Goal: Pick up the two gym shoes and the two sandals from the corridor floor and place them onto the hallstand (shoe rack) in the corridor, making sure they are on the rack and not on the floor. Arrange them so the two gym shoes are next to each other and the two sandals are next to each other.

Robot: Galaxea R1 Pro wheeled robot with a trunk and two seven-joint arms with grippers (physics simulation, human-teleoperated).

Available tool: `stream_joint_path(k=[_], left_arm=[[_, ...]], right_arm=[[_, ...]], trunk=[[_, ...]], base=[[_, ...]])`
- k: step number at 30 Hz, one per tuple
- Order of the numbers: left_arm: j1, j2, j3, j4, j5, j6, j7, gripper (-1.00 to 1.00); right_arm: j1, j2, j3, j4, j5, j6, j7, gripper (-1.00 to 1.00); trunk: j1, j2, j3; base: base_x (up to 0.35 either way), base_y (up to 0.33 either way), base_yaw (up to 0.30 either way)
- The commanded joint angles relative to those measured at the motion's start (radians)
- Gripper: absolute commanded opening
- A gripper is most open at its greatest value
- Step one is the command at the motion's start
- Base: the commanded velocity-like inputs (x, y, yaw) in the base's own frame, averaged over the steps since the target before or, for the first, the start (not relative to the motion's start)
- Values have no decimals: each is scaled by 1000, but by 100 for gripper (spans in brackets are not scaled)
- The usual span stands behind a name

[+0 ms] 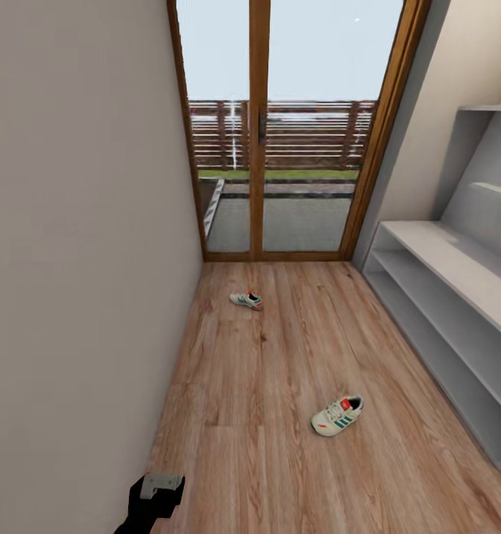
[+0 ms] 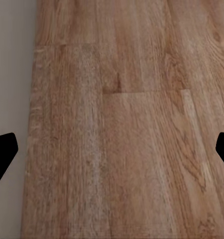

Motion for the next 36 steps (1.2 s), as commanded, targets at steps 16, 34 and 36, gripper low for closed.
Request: stream_joint_path(k=[16,34,36], left_arm=[[-1,0,0,1,-2,-2,-1,100],[-1,0,0,1,-1,-2,0,100],[-1,0,0,1,-1,-2,0,100]], right_arm=[[0,0,-1,1,1,-3,0,100],[0,0,-1,0,1,-3,0,100],[0,0,-1,0,1,-3,0,100]], trunk=[[0,0,-1],[0,0,-1],[0,0,-1]], base=[[75,0,0],[277,0,0],[329,0,0]])
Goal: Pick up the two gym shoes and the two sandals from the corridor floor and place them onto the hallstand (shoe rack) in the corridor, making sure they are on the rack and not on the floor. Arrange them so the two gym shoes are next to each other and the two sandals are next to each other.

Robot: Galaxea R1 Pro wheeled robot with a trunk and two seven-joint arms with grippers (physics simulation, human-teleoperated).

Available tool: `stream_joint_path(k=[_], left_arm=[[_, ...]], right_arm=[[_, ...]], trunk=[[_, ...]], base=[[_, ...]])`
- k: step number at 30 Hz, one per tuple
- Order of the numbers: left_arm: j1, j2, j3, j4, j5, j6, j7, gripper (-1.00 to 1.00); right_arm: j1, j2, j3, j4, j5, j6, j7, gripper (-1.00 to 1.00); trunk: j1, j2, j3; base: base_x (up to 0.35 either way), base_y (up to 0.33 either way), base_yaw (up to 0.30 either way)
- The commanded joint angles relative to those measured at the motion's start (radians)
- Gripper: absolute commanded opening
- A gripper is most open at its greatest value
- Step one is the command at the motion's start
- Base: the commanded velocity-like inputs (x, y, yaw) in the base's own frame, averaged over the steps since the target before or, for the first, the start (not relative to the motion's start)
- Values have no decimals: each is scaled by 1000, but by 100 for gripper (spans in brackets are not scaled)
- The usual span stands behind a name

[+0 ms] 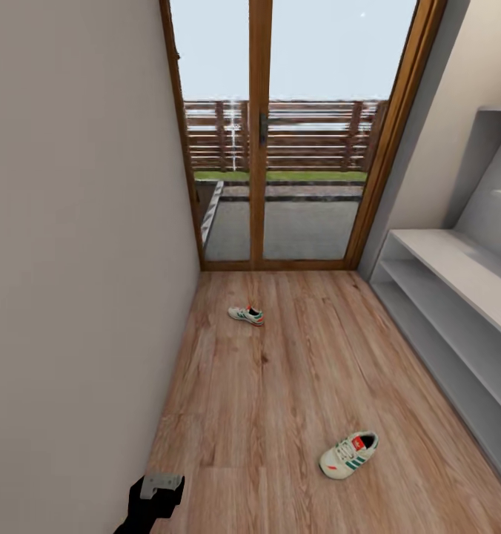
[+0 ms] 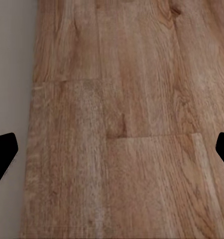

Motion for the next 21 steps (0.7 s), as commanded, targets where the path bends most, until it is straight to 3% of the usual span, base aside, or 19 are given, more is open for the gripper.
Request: stream_joint_path(k=[1,21], left_arm=[[-1,0,-1,1,-2,-3,-2,100],[-1,0,1,1,-2,-3,-2,100]], right_arm=[[0,0,-1,1,1,-3,0,100],[0,0,-1,1,1,-3,0,100]], trunk=[[1,0,-1],[1,0,-1]], base=[[290,0,0],[109,5,0]])
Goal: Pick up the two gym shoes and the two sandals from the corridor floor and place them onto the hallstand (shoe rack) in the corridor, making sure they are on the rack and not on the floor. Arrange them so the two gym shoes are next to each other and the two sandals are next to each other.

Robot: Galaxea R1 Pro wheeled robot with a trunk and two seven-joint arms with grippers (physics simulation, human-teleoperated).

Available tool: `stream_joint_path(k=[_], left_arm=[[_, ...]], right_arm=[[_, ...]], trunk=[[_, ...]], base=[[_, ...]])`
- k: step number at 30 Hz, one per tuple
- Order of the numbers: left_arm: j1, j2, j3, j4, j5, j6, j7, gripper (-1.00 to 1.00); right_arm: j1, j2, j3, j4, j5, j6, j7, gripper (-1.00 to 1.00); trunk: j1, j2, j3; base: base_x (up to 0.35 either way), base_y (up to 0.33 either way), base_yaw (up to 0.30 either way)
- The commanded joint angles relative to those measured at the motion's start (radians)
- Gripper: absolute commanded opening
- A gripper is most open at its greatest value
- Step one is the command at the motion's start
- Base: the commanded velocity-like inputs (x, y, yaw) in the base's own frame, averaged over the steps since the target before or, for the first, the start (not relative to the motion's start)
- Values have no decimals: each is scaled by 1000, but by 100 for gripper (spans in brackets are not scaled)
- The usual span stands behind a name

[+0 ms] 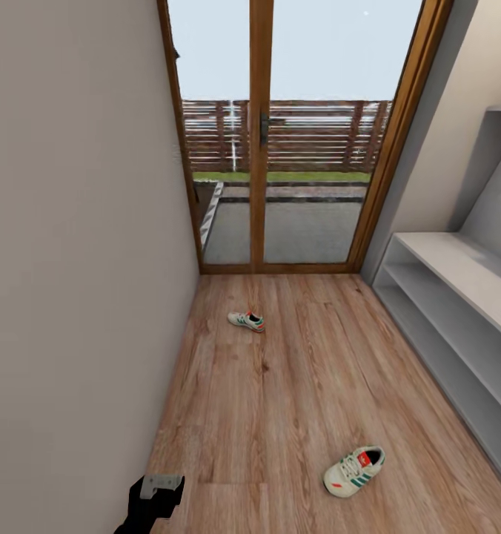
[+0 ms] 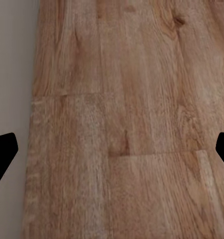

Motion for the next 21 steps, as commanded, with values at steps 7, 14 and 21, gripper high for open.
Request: stream_joint_path(k=[7,14,21], left_arm=[[-1,0,0,1,-2,-4,-1,100],[-1,0,0,1,-1,-4,-1,100],[-1,0,0,1,0,-5,0,100]], right_arm=[[0,0,-1,0,1,-3,0,100],[0,0,-1,0,1,-3,0,100],[0,0,-1,1,1,-3,0,100]], trunk=[[0,0,-1],[0,0,-1],[0,0,-1]], base=[[189,43,0],[31,7,0],[59,116,0]])
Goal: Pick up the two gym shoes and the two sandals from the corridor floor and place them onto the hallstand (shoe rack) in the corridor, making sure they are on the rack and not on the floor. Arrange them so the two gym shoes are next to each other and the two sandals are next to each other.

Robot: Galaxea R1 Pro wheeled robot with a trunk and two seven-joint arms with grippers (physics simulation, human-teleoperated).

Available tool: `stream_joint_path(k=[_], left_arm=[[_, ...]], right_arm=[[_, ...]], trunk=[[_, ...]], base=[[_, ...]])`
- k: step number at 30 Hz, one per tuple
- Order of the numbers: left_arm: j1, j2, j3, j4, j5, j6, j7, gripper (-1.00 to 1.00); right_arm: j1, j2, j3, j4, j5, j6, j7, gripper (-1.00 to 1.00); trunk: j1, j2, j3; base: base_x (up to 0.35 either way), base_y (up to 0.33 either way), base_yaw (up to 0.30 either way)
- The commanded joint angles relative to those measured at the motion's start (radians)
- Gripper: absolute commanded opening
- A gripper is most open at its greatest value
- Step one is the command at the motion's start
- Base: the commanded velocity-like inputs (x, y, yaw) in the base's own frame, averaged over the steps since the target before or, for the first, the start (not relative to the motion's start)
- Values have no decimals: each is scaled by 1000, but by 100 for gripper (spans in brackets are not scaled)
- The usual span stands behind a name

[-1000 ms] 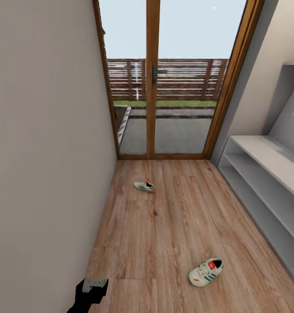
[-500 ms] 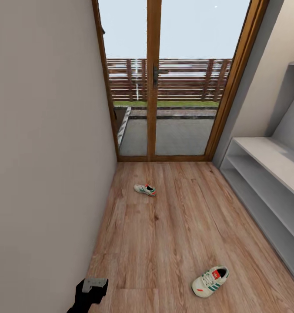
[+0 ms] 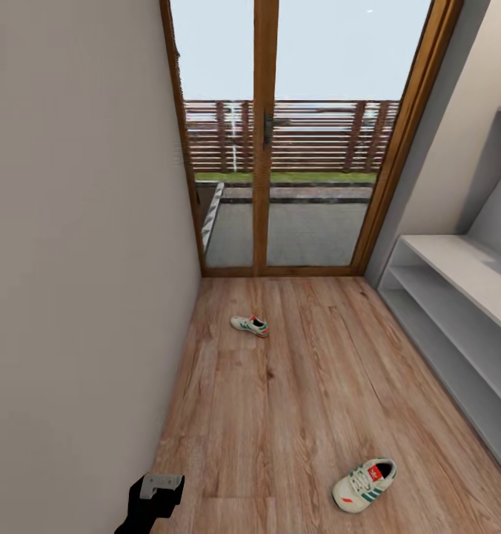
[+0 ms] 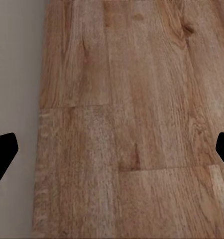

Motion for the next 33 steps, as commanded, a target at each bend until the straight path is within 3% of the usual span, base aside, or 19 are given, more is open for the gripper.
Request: stream_joint_path(k=[1,15,33], left_arm=[[-1,0,0,1,-2,-3,-2,100],[-1,0,0,0,-2,-3,-2,100],[-1,0,0,0,-2,-3,-2,100]], right_arm=[[0,0,-1,0,1,-3,0,100],[0,0,-1,0,1,-3,0,100],[0,0,-1,0,1,-3,0,100]], trunk=[[0,0,-1],[0,0,-1],[0,0,-1]], base=[[106,225,0],[38,67,0],[136,0,0]])
